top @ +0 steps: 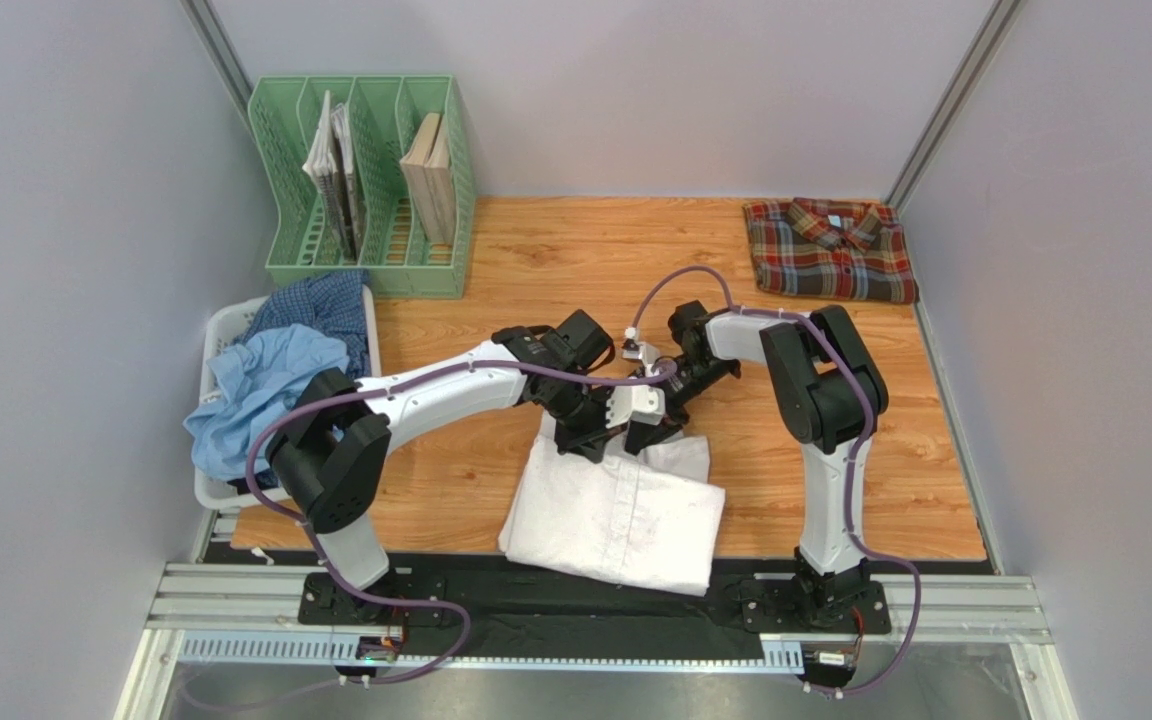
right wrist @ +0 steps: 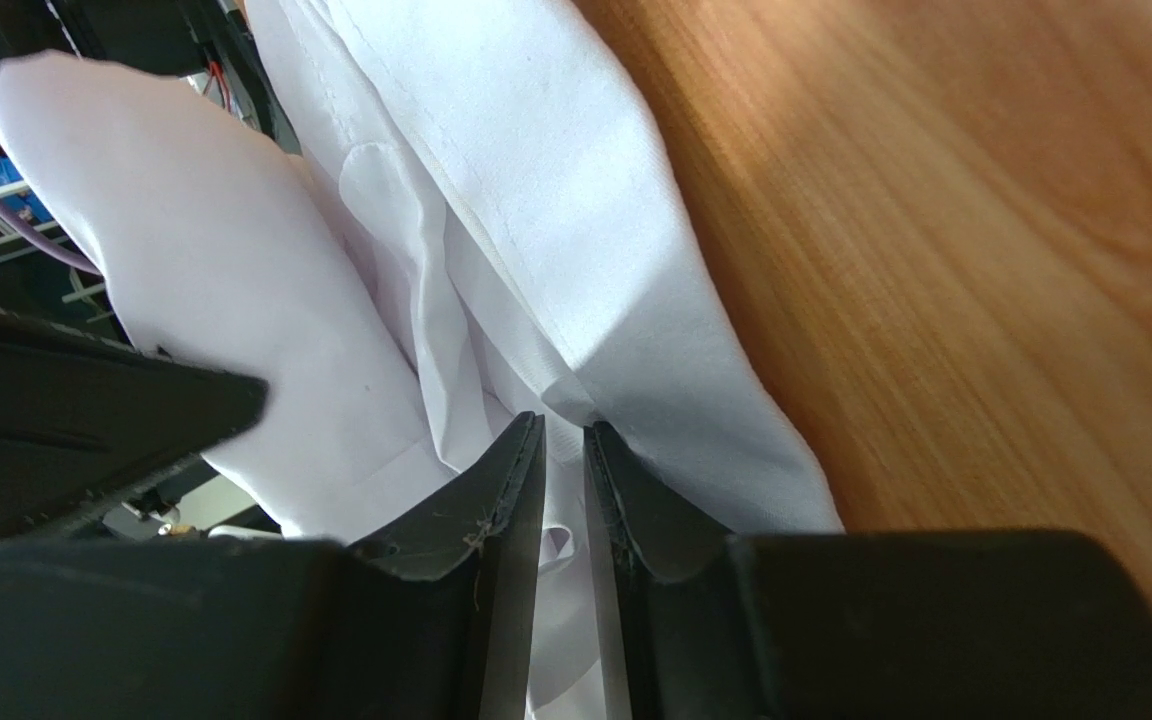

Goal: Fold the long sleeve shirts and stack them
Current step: Fold the shirt

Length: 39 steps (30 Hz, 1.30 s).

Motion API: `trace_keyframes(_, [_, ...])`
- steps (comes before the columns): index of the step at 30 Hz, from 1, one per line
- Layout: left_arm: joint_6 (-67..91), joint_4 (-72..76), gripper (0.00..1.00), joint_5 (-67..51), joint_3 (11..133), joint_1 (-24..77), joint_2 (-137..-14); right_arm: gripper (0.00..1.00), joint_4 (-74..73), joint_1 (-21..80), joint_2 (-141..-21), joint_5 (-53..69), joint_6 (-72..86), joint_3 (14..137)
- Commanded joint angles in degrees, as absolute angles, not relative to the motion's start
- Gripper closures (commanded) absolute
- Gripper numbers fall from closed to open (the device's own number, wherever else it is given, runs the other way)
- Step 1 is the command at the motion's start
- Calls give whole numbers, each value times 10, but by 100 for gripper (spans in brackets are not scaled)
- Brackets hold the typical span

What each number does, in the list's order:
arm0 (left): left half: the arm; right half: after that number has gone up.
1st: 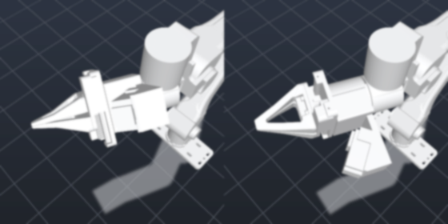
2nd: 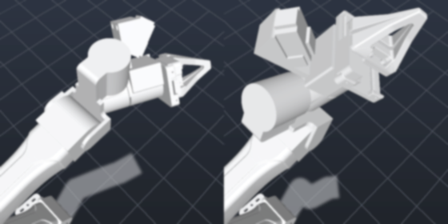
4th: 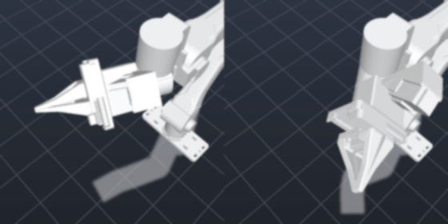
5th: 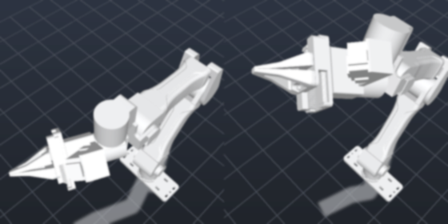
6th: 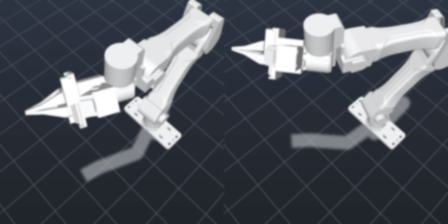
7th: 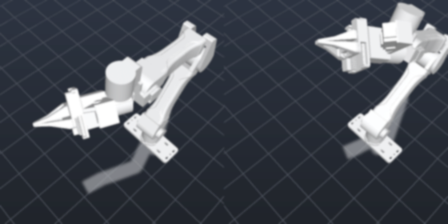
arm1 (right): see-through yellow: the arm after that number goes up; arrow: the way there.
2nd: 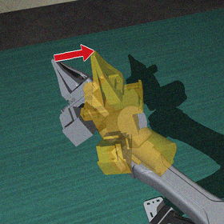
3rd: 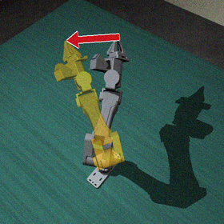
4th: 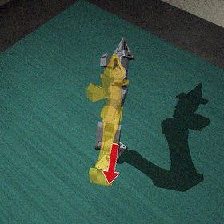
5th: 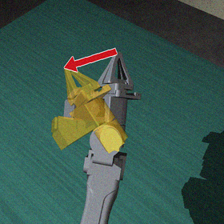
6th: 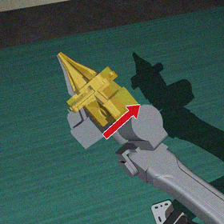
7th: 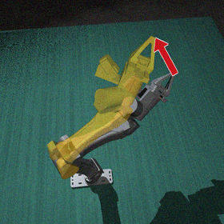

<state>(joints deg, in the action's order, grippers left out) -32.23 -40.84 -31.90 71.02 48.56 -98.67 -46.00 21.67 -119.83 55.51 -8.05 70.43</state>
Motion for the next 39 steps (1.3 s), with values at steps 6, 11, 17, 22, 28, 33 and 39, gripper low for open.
trace_keyframes(6, [-294, -312, 100, -290, 724, 439, -985, 75, -458, 217, -1215, 547, -126, 711])
trace_keyframes(11, [-291, -275, 100, -248, 715, 438, -1007, 75, -467, 219, -1213, 548, -132, 713])
trace_keyframes(17, [-299, -299, 100, -222, 710, 437, -1039, 75, -482, 219, -1176, 534, -128, 712])
trace_keyframes(22, [-325, -320, 100, -243, 707, 445, -1040, 72, -509, 216, -1134, 509, -127, 732])
trace_keyframes(28, [-361, -364, 100, -245, 719, 470, -1055, 71, -520, 214, -1140, 490, -121, 789])
trace_keyframes(33, [-357, -358, 100, -240, 709, 475, -1047, 71, -509, 216, -1191, 500, -118, 797])
trace_keyframes(39, [-326, -341, 100, -249, 710, 469, -1010, 73, -486, 216, -1257, 483, -127, 801])
